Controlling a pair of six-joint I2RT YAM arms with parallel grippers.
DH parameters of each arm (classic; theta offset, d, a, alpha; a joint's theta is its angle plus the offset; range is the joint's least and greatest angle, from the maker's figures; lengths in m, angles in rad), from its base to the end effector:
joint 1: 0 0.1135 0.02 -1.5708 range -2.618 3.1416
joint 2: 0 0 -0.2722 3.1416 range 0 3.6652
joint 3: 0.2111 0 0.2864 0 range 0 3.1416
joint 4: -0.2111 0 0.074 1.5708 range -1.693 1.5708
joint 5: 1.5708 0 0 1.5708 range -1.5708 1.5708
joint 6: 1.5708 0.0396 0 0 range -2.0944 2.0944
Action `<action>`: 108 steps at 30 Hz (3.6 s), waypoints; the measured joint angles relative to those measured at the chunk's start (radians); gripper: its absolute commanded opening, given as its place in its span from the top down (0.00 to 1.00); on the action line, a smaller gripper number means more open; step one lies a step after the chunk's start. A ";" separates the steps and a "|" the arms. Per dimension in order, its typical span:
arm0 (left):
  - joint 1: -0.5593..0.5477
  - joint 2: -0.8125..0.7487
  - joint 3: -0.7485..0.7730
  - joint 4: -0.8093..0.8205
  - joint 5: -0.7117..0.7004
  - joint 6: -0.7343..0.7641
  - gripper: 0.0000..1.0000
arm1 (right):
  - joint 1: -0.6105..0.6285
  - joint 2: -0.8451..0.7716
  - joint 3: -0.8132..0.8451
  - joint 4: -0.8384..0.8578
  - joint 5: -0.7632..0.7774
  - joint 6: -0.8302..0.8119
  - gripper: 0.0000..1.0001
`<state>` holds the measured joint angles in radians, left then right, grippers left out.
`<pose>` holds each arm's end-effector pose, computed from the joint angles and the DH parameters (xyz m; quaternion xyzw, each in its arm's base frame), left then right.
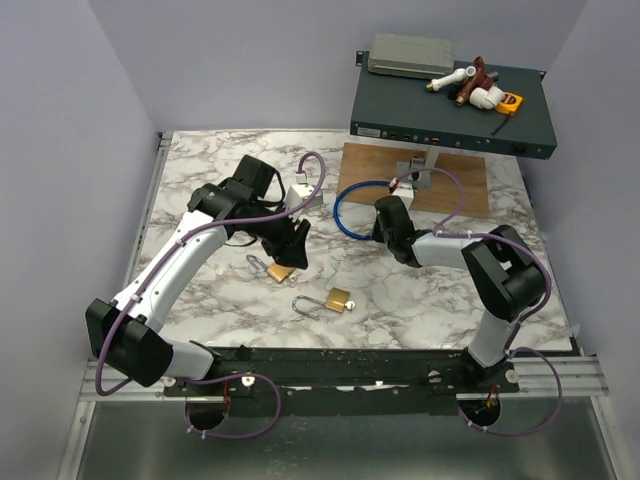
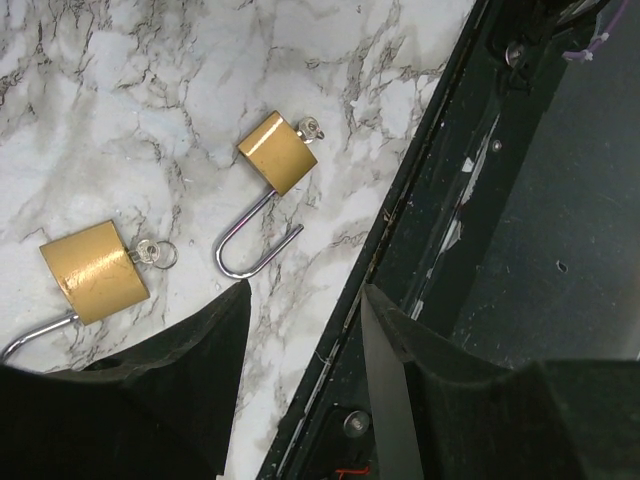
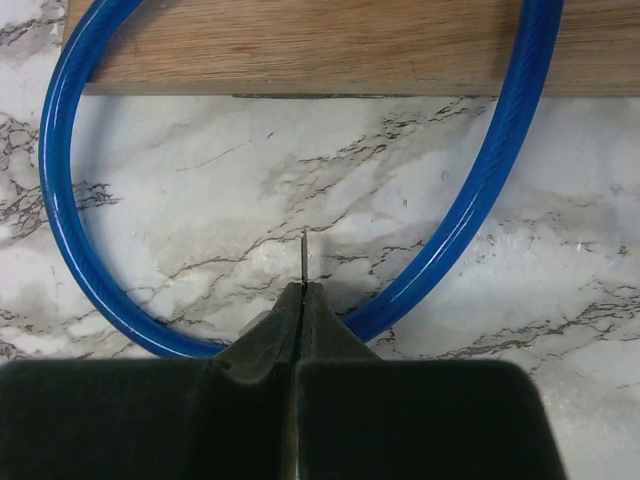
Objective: Unlock with the key
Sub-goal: Move the lock to the center of the board.
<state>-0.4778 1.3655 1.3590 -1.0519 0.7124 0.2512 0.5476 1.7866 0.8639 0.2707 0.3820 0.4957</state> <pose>0.2509 -0.1591 0.3476 0.4058 0.8156 -0.3620 0.1978 0.3349 0.1869 0.1252 0.0613 0.8819 0.0694 0.4622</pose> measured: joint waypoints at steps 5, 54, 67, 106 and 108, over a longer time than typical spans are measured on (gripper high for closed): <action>0.000 -0.006 0.000 -0.006 -0.004 0.007 0.52 | 0.000 0.015 0.000 0.022 0.007 0.008 0.99; -0.169 0.411 0.366 0.047 -0.105 0.030 0.52 | 0.101 -0.941 -0.263 -0.587 -0.011 0.435 0.99; -0.332 0.687 0.432 0.282 -0.211 -0.116 0.73 | 0.101 -1.207 0.043 -0.926 0.159 0.395 0.99; -0.700 0.618 0.030 0.584 -0.470 -0.050 0.67 | 0.101 -1.227 0.302 -1.005 0.209 0.236 0.99; -0.661 0.639 0.096 0.561 -0.445 -0.048 0.63 | 0.101 -1.227 0.302 -1.005 0.213 0.235 0.99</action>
<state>-1.1393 2.0048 1.4548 -0.4908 0.2672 0.2035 0.6487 0.5594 1.1656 -0.7345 0.5949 0.7311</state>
